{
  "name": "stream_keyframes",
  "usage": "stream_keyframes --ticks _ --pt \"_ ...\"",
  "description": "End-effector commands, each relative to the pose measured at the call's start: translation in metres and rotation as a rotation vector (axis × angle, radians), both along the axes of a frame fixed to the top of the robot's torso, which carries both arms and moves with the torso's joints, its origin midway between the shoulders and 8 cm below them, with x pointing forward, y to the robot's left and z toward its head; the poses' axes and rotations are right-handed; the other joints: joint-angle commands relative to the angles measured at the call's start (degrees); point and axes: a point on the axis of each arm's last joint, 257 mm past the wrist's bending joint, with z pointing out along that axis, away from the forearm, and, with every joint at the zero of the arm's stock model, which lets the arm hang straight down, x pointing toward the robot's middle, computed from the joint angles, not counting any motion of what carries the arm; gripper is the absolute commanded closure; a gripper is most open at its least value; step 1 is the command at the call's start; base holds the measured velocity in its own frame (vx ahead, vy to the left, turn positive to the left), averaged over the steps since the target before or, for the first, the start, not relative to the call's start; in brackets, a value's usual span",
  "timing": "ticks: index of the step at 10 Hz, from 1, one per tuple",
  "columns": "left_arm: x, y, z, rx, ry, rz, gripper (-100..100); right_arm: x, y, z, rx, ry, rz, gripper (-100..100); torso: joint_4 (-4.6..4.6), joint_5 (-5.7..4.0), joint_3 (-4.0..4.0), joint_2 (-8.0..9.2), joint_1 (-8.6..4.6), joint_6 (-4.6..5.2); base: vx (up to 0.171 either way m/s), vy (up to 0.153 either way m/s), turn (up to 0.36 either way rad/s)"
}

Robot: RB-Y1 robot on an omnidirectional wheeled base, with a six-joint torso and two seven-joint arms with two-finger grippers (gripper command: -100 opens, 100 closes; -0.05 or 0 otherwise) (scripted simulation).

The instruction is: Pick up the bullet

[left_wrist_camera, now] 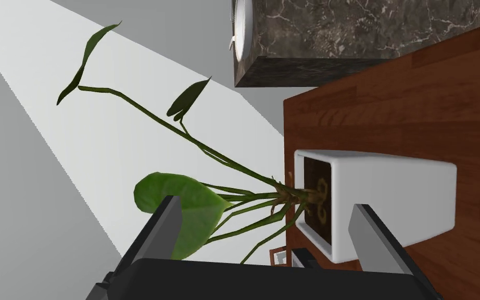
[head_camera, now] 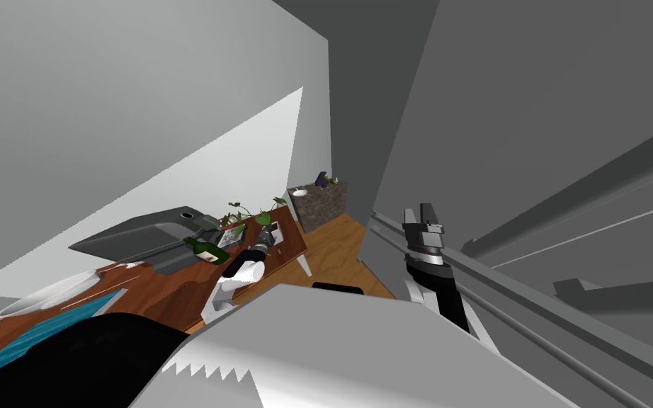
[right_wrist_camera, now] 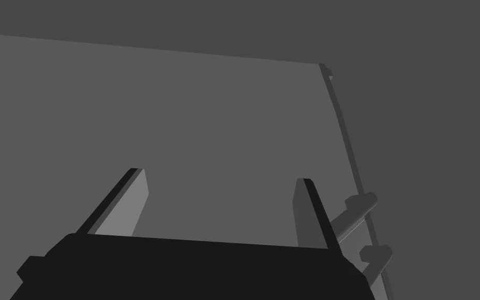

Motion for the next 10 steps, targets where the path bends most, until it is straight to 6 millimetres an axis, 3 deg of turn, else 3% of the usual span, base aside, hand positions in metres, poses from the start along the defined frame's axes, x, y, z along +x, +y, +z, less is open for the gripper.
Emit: stream_keyframes --ticks 1,6,8,9,10 --pt "-0.003 0.004 -0.014 -0.021 0.045 0.005 -100 0.0 0.0 0.0 0.0 0.0 0.0 0 0.0 0.0 0.0 0.0 0.0 0.0 0.024 -0.029 -0.082" --pt "-0.029 0.026 -0.067 -0.098 0.206 0.045 -100 0.0 0.0 0.0 0.0 0.0 0.0 0 0.0 0.01 -0.01 -0.01 0.09 -0.03 0.039 -0.02 -0.117" --pt "-0.032 0.024 -0.074 -0.11 0.236 0.042 -100 0.0 0.0 0.0 0.0 0.0 0.0 0 -0.01 0.03 -0.02 -0.03 0.14 -0.04 0.028 -0.001 -0.028" --pt "-0.043 0.031 -0.091 -0.133 0.288 0.056 -100 0.0 0.0 0.0 0.0 0.0 0.0 0 0.01 0.03 0.02 0.04 0.14 -0.04 0.031 -0.002 -0.148" --pt "-0.045 0.03 -0.095 -0.14 0.303 0.055 -100 0.0 0.0 0.0 0.0 0.0 0.0 0 0.0 0.03 0.01 0.02 0.15 -0.01 0.034 0.004 -0.073"
